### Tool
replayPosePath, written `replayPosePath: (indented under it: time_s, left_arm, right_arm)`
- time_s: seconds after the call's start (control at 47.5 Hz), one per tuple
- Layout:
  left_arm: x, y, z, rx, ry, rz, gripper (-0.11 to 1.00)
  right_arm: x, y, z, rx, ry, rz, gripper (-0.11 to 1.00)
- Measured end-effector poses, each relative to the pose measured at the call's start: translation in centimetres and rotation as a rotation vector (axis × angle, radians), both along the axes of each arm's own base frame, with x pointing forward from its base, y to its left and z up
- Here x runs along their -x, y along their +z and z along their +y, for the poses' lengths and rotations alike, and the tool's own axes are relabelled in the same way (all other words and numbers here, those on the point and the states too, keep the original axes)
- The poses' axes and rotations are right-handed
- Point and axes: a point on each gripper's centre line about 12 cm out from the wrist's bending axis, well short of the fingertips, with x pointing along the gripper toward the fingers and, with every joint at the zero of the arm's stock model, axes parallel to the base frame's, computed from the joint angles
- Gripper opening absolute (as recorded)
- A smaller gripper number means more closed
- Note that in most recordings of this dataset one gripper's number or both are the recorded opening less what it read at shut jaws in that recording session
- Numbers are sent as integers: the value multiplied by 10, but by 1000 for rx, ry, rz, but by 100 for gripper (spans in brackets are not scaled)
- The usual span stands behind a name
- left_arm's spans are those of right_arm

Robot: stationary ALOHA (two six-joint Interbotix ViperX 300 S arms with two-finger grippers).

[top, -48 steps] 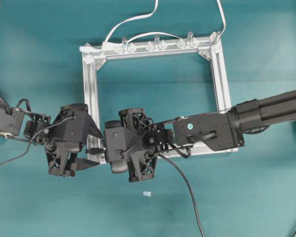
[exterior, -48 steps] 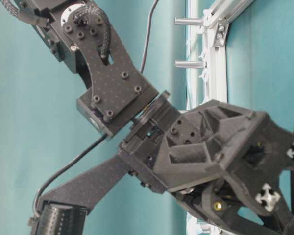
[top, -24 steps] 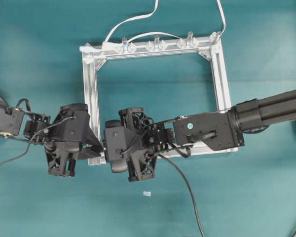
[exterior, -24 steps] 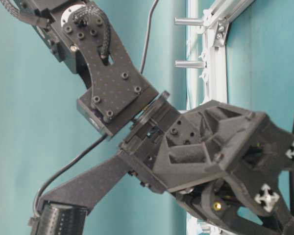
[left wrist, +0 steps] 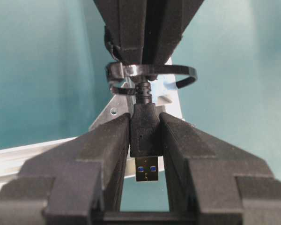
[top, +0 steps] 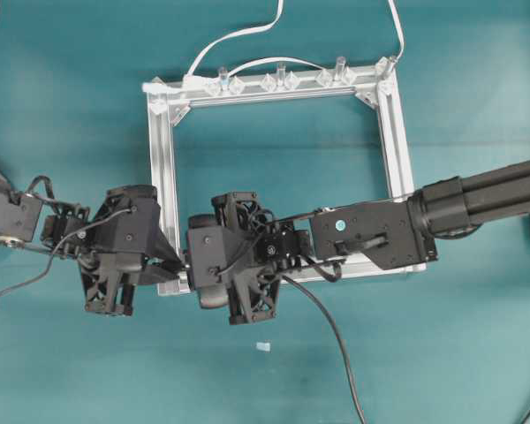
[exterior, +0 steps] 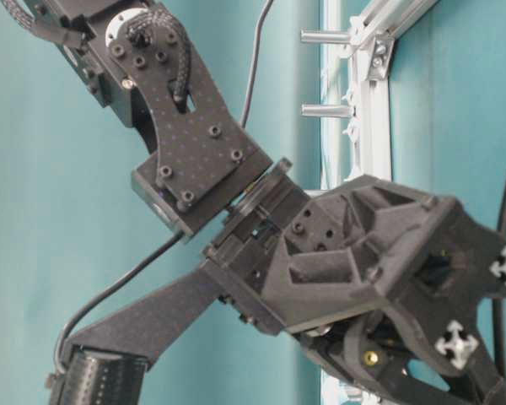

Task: Insert the wire through the string loop located on the left side.
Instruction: 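Close the left gripper on the USB connector above the loop, then open the right gripper and pull the cable through the loop leftward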

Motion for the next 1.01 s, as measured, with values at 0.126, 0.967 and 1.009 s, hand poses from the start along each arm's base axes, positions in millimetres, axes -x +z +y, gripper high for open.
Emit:
replayPosePath:
  time_s: [0.126,0.967,1.009]
  left_arm:
    - [0,0,0,0,-2,0,22]
    - [5,6,1,-1,-2,15,22]
    - [5,7,1,-2,-3,14,22]
  right_arm:
    - [-1,2,1,-4,1,-16,7]
    - [0,1,6,-4,9,-12,91]
    - [0,1,6,-4,9,-10,91]
